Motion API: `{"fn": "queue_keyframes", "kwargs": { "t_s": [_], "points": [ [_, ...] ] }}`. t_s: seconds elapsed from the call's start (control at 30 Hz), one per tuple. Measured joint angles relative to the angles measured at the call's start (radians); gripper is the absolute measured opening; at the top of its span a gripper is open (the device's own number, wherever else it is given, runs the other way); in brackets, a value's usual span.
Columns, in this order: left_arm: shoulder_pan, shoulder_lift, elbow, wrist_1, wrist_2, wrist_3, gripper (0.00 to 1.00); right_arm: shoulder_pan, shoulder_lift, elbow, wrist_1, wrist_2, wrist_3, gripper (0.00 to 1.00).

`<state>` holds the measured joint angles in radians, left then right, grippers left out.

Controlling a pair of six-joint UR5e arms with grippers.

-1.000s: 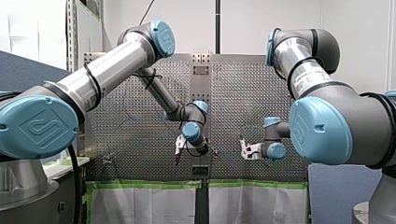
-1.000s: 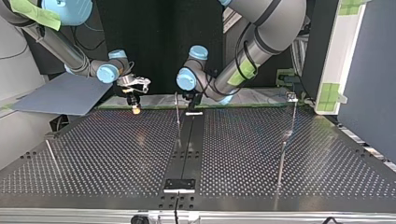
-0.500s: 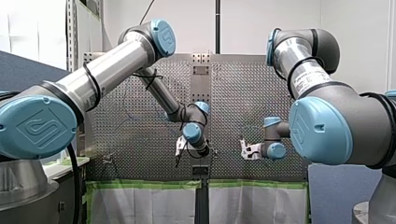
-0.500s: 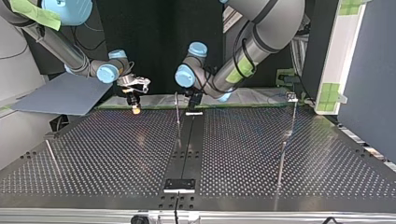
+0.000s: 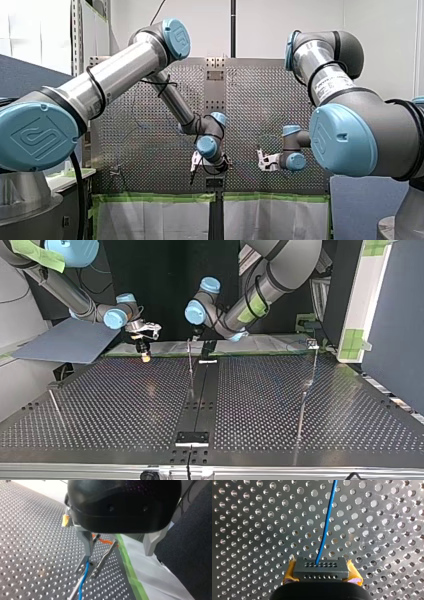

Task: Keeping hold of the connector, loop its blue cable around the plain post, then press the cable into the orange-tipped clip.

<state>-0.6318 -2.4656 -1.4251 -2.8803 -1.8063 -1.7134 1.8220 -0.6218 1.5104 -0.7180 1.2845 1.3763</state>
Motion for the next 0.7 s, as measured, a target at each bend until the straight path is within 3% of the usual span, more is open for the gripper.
{"fn": "queue_keyframes", "kwargs": {
  "t_s": [0.23, 0.7],
  "points": [
    [-0.014, 0.0, -0.01, 0.033, -0.003, 0.0, 1.0, 0.0, 0.001, 0.0, 0.0, 0.0, 0.0, 0.0],
    [-0.017, 0.0, -0.011, 0.034, -0.014, 0.001, 1.0, 0.0, 0.001, 0.0, 0.003, 0.0, 0.0, 0.0]
  ]
}}
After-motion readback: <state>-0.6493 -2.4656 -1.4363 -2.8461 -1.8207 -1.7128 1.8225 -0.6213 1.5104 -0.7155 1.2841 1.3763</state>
